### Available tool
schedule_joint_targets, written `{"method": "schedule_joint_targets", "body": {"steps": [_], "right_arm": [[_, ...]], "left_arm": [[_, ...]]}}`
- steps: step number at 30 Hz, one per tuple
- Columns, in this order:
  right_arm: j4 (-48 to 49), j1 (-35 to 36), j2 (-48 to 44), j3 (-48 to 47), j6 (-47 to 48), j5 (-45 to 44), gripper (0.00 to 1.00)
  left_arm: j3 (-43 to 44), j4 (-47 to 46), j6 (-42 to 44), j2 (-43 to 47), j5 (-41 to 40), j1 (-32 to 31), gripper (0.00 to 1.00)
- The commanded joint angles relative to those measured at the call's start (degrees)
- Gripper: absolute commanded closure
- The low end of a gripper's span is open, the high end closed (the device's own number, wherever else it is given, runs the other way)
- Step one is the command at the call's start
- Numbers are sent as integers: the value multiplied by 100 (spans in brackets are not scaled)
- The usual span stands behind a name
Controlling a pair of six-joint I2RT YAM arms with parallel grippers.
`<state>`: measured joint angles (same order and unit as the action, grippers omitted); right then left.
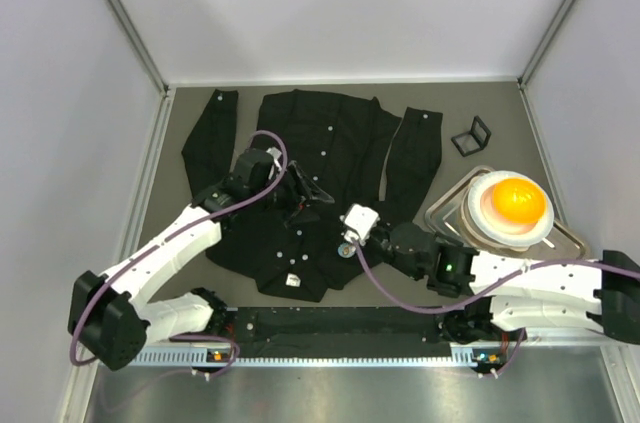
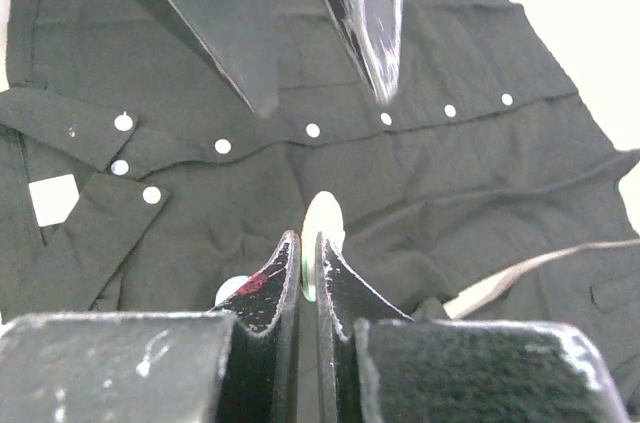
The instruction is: Remove the brooch from the garment
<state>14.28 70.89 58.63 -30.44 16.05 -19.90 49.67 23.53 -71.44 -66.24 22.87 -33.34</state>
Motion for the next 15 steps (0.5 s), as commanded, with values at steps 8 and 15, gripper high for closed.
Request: {"method": "schedule_joint_targets", "body": {"steps": [8, 15], "right_arm": [[-329, -1768, -1354, 477, -2629, 1583, 100], [-1892, -2797, -1574, 21, -4065, 2892, 100]], "left_arm": [[-1169, -2491, 1290, 1060, 181, 109, 27], [-1688, -3749, 1273, 798, 1139, 109, 27]]}}
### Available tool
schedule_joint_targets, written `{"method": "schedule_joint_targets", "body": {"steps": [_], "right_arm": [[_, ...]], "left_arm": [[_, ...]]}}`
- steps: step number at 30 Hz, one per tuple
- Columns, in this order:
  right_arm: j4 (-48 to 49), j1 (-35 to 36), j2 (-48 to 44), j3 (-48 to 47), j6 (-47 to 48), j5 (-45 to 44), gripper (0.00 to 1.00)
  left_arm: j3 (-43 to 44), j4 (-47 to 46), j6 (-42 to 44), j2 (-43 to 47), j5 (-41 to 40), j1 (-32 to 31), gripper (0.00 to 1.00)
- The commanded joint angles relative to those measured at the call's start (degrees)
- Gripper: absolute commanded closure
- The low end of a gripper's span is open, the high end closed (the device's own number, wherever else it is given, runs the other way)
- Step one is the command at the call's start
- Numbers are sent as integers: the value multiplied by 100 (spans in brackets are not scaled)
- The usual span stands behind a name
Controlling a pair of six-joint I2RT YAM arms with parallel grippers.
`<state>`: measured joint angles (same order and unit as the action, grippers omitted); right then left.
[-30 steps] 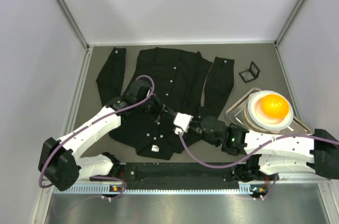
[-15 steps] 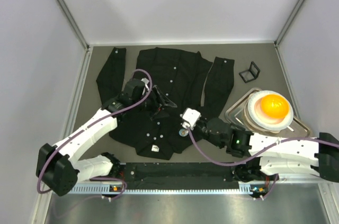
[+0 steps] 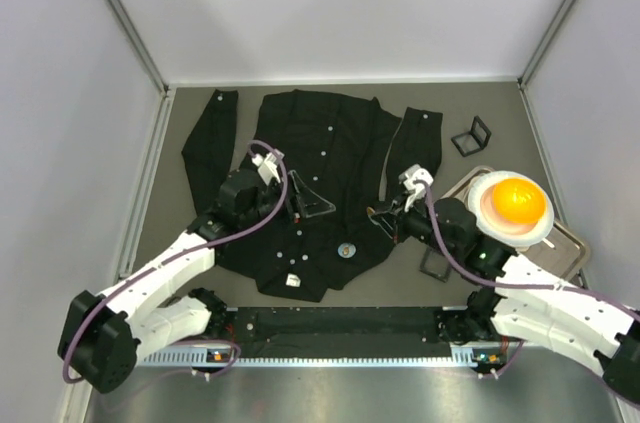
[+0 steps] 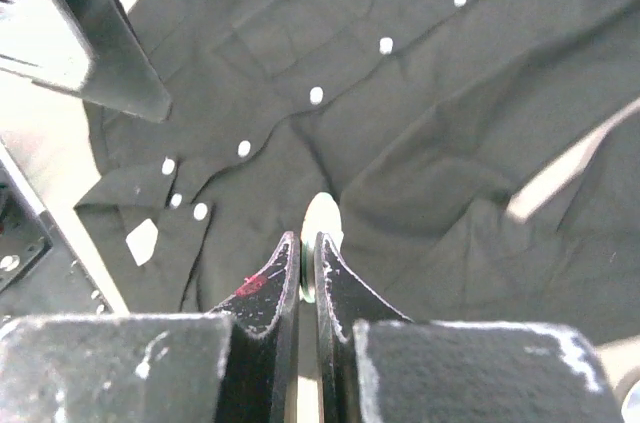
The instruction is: Remove the brooch from the garment
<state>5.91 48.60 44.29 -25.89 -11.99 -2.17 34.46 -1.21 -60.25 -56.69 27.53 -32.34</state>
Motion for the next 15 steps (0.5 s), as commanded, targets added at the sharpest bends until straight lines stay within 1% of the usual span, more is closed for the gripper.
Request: {"method": "schedule_joint_targets", "body": {"steps": [1, 2, 3, 4, 6, 7, 8, 9, 11, 12, 13, 15], "right_arm": [[-1501, -701, -166, -461, -1471, 1288, 100], [-1636, -859, -254, -470, -1847, 1507, 100], [-1768, -1017, -307, -444, -2008, 1814, 100], [-1960, -1080, -394, -426, -2305, 1913, 100], [-1954, -1177, -684, -347, -2492, 2289, 100], [-1962, -1195, -781, -347, -2623, 2344, 100], [-1945, -1221, -869, -347, -2659, 2379, 100], [-1945, -1265, -965, -381, -2694, 2536, 100], [-1945, -1501, -949, -443, -2774, 2774, 100], [-1945, -1581, -923, -469, -2800, 3019, 100], [-1936, -1677, -922, -478, -2809, 3091, 100], [-1927, -1748, -949, -470, -2844, 3275, 100]], "left_arm": [[-194, -1363, 154, -228, 927, -1, 27], [-194, -1503, 189, -316, 1060, 8, 27], [-194, -1618, 189, -508, 1209, -27, 27], [-202, -1715, 172, -606, 1341, -62, 27], [-237, -2258, 119, -956, 1535, -228, 26], [-246, -2478, 101, -1115, 1754, -316, 27], [-238, -3037, 84, -1264, 1869, -482, 28], [-290, -3373, 40, -1553, 1966, -562, 31], [-413, -4339, -284, -1801, 2230, -816, 36], [-501, -5100, -373, -1985, 2257, -870, 41], [-510, -5265, -400, -2048, 2274, -923, 43], [-493, -5302, -295, -2092, 2222, -994, 45]]}}
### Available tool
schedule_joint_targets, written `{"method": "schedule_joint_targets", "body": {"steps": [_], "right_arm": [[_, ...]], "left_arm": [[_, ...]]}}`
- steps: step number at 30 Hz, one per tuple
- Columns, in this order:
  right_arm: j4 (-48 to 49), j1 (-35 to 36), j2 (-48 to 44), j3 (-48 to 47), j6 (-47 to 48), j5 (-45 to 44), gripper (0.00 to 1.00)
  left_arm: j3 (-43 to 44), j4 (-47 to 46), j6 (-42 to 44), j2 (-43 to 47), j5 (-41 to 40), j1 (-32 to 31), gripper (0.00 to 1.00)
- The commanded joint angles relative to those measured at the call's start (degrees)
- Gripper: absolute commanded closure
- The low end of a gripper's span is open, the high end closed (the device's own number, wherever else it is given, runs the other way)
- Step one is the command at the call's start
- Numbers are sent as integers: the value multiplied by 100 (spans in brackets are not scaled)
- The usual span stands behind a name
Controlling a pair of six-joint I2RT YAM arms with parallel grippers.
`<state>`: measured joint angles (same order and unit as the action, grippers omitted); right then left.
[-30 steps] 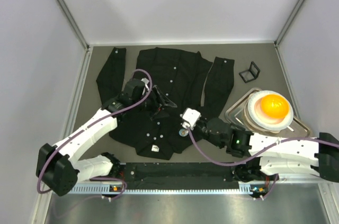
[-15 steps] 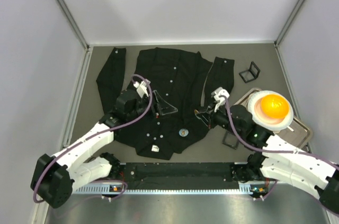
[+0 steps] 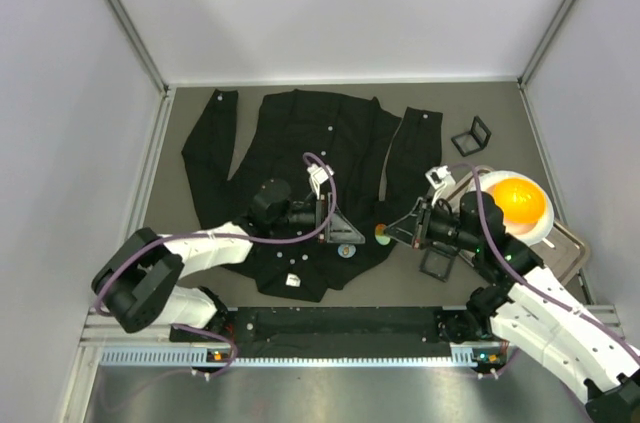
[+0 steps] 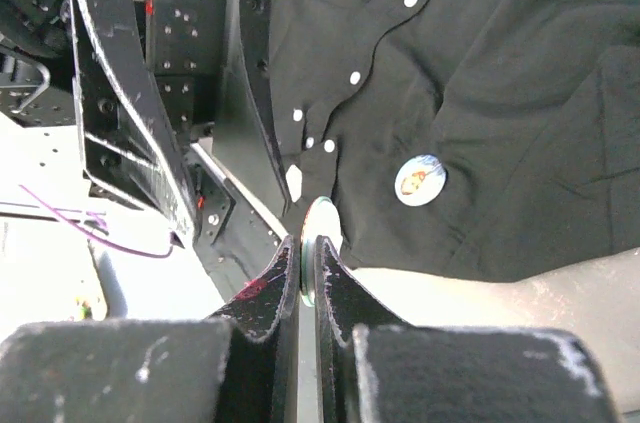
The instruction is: Remove the brooch from the garment
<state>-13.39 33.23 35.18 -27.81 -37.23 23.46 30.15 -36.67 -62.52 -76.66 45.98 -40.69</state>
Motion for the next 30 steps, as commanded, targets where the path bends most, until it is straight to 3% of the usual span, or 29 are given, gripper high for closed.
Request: {"method": "schedule_joint_targets", "body": {"steps": [1, 12, 18, 28, 30], "right_arm": [[20, -247, -90, -260, -381, 782, 100], [934, -282, -292, 65, -1119, 1301, 100], [1093, -282, -257, 153, -1146, 1310, 100], [1110, -335, -327, 232, -1137, 1169, 100], [1110, -335, -327, 232, -1146, 1187, 100]], "left_arm": [[-53, -1695, 81, -86, 333, -176, 47], [210, -1738, 100, -507, 219, -335, 40], [290, -2353, -234, -622, 307, -414, 60], [290, -2223, -226, -490, 377, -431, 73], [281, -2231, -225, -464, 377, -431, 80]]}}
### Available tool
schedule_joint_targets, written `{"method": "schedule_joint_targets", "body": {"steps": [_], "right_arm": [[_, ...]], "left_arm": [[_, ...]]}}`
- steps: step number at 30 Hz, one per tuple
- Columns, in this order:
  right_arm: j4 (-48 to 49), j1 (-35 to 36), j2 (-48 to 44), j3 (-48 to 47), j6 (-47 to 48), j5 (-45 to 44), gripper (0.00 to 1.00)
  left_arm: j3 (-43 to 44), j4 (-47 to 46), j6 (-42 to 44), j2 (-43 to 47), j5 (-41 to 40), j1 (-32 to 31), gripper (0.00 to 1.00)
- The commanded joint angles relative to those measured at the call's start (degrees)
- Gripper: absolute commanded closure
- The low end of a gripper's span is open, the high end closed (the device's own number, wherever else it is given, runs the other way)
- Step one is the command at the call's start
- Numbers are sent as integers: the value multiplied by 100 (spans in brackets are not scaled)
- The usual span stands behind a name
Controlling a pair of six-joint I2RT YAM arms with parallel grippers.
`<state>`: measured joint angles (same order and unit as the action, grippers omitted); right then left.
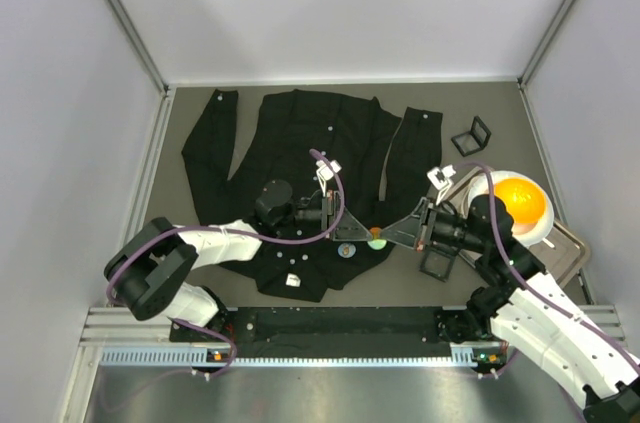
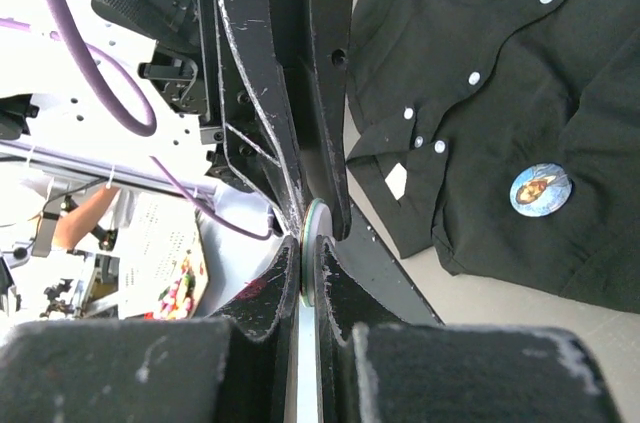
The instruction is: Remove the brooch from the garment
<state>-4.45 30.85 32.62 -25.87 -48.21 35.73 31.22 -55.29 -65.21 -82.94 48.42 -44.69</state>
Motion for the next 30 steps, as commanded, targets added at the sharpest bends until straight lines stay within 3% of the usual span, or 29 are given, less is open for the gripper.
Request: {"method": "schedule_joint_targets", "body": {"steps": [1, 2, 4, 8, 14, 15, 20, 26, 30], "right_arm": [[216, -106, -72, 38, -49, -31, 100], [216, -97, -72, 38, -49, -31, 100], [-36, -106, -98, -6, 39, -100, 100], [-1745, -97, -221, -558, 487, -1389, 66], [-3789, -97, -230, -1998, 953, -3912, 45], [-4113, -106, -247, -2166, 1032, -4411, 44], [-4547, -97, -344, -2940, 1524, -5119, 44], [-4618, -97, -651, -3003, 1718, -5111, 44], [-4635, -106, -809, -2950, 1832, -5049, 44]], "left_arm": [[174, -377, 26, 164, 132, -31, 82], [182, -412, 26, 164, 124, -31, 89], [182, -413, 43, 173, 115, -31, 94], [209, 77, 333, 138, -34, -40, 100], [489, 255, 649, -467, -350, -311, 100], [647, 255, 685, -608, -403, -382, 100], [1271, -157, 580, -1968, -580, -1023, 100], [1992, -675, 281, -3323, -992, -1437, 100], [2405, -291, 465, -3677, -1423, -1613, 100]]}}
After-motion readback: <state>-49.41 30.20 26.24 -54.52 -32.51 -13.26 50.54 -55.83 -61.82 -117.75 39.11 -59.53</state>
